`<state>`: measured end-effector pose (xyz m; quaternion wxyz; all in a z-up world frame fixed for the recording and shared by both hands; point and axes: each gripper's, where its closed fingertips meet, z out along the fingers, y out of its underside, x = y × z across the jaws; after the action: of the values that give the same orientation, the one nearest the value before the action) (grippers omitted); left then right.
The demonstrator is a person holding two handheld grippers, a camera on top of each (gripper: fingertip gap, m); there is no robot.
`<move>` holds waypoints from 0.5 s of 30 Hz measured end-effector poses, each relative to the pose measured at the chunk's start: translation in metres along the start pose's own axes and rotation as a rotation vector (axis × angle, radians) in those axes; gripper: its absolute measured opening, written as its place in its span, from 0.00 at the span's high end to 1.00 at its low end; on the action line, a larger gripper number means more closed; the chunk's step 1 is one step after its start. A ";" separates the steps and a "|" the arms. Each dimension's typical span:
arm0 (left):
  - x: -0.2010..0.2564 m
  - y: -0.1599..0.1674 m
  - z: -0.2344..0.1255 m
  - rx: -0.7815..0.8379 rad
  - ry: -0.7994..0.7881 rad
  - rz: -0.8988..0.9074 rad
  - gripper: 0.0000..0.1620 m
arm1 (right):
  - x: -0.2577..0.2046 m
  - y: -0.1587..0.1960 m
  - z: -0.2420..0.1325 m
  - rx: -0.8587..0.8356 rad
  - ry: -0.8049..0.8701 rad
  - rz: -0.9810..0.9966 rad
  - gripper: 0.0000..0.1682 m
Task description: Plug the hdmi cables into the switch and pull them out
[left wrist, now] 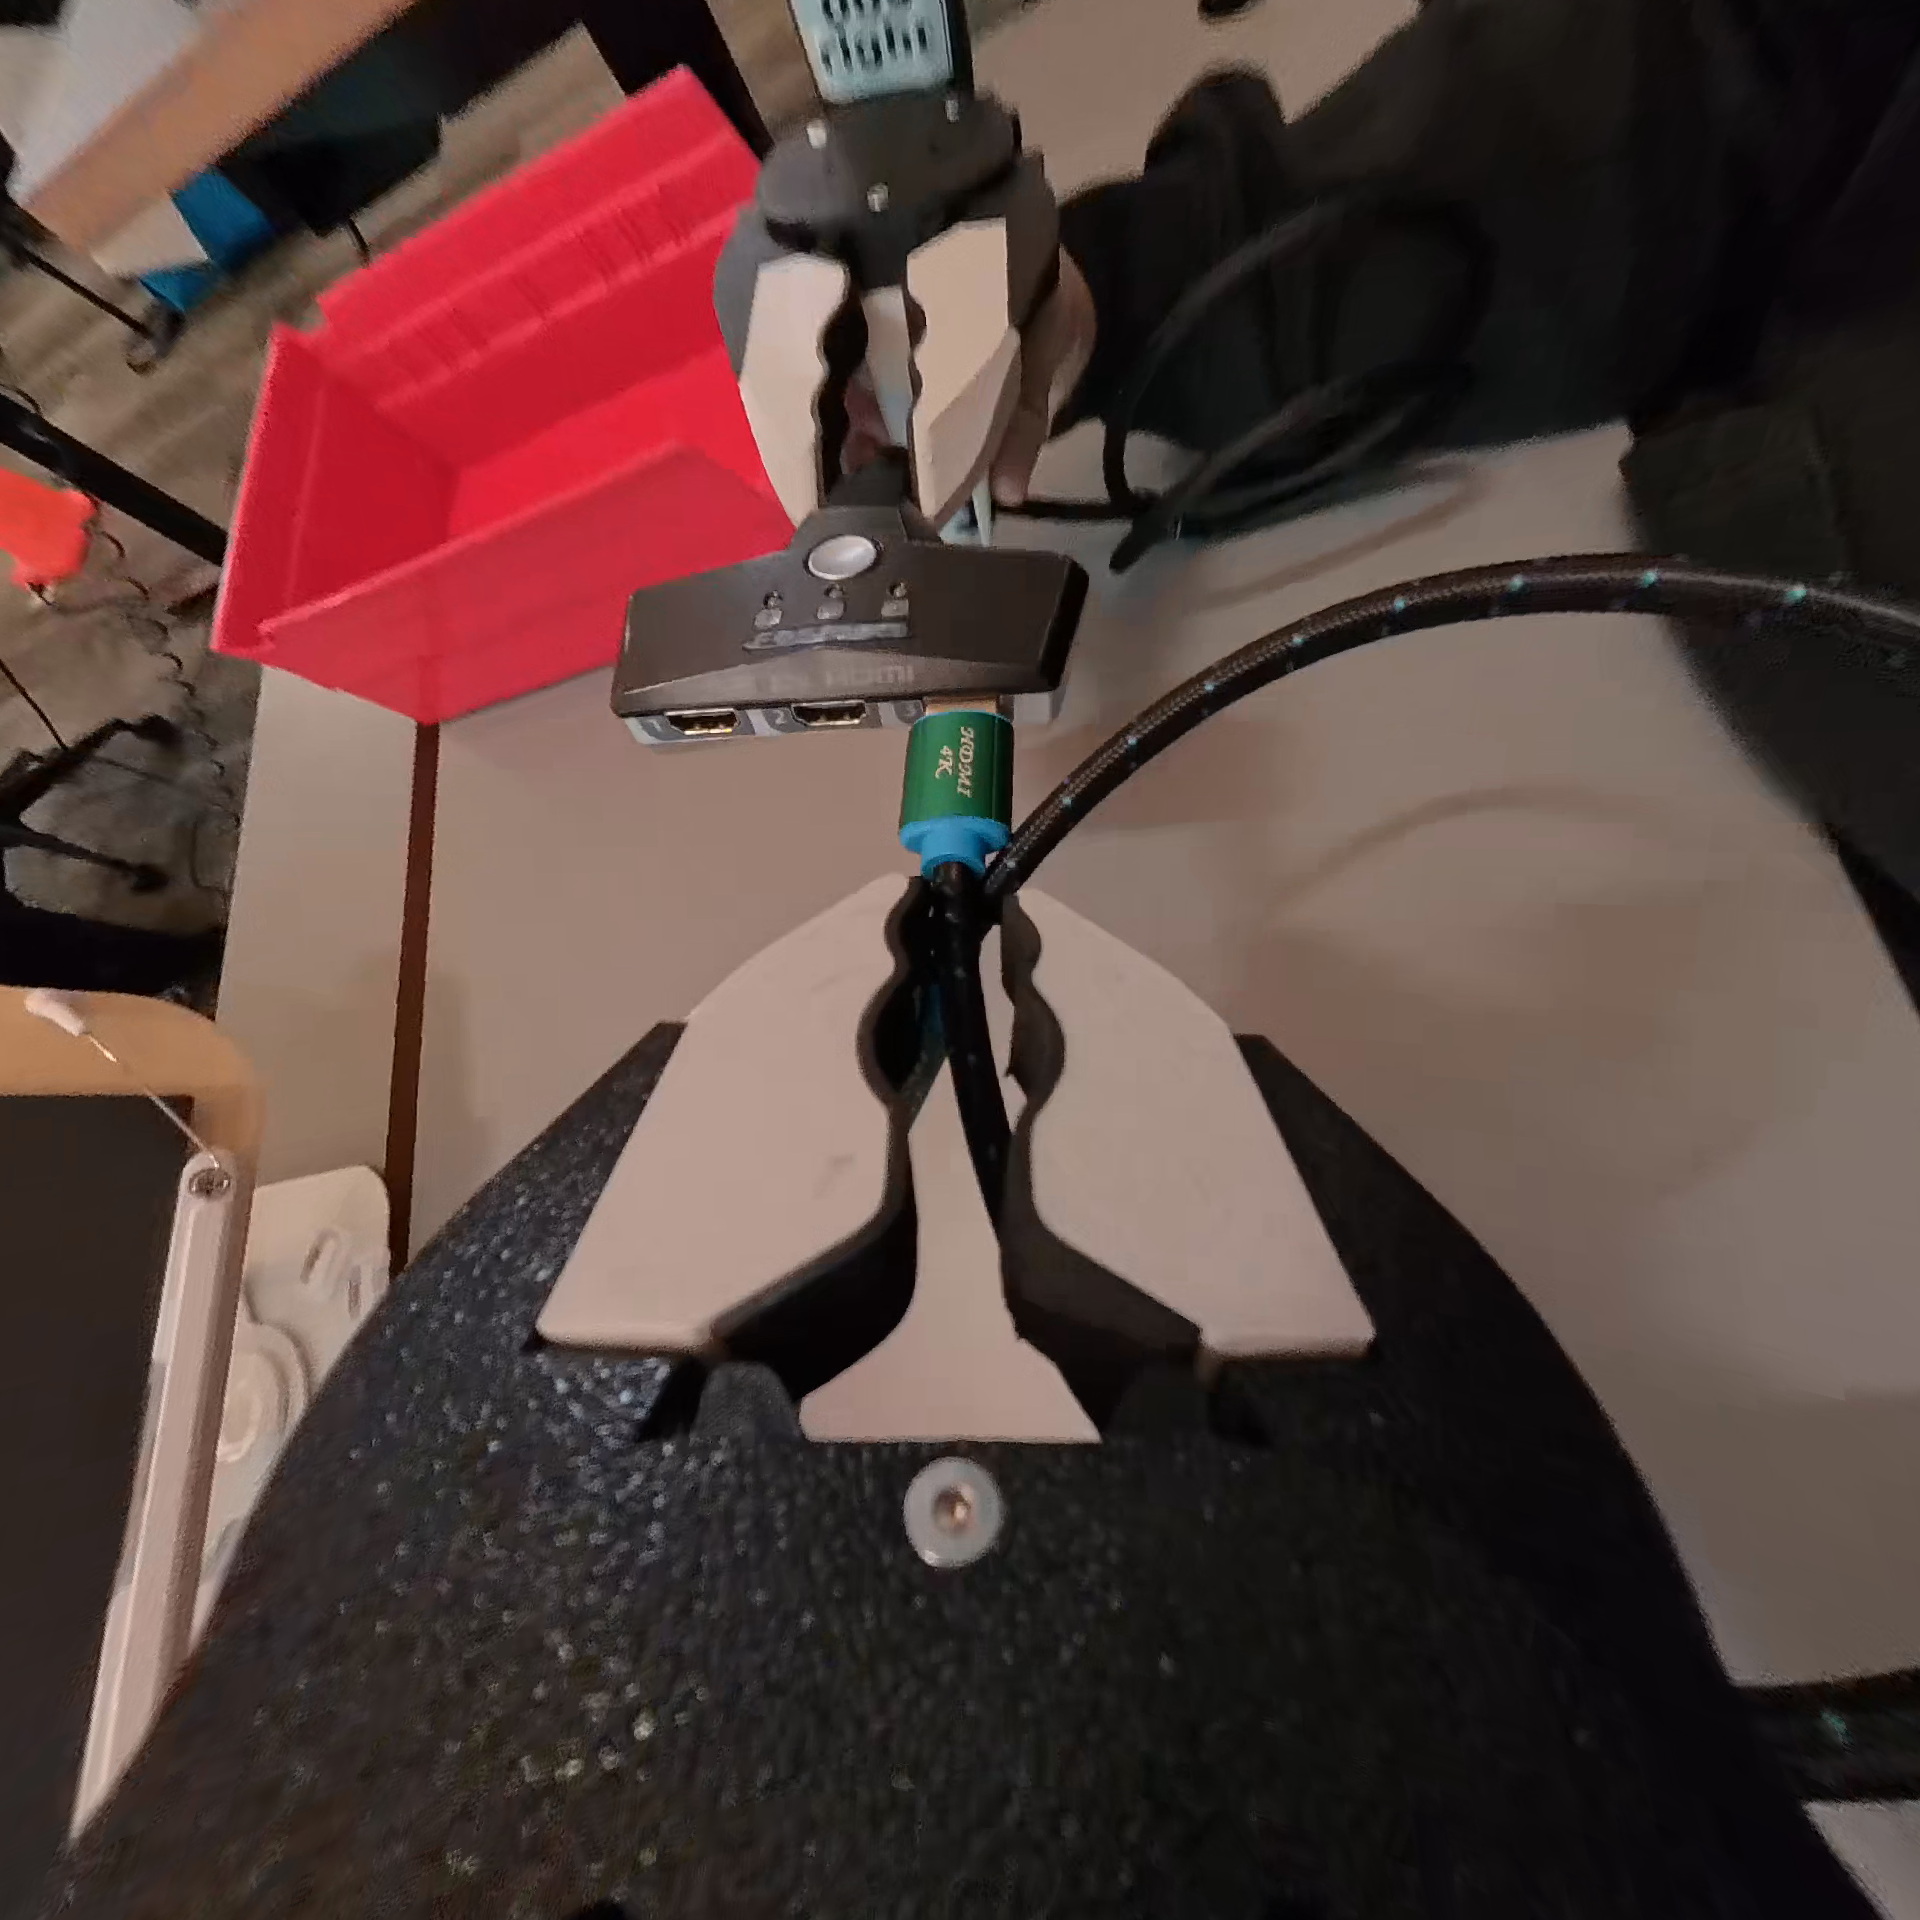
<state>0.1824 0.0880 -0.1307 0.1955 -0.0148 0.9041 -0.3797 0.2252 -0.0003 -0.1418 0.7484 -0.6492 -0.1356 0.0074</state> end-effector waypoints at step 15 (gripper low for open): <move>0.011 -0.017 -0.010 0.187 0.098 -0.153 0.91 | -0.006 -0.007 -0.001 0.037 -0.028 -0.029 0.87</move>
<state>0.1664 0.0808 -0.1163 0.1221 -0.0471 0.8695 -0.4763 0.2182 -0.0038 -0.1364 0.7585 -0.6329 -0.1553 0.0081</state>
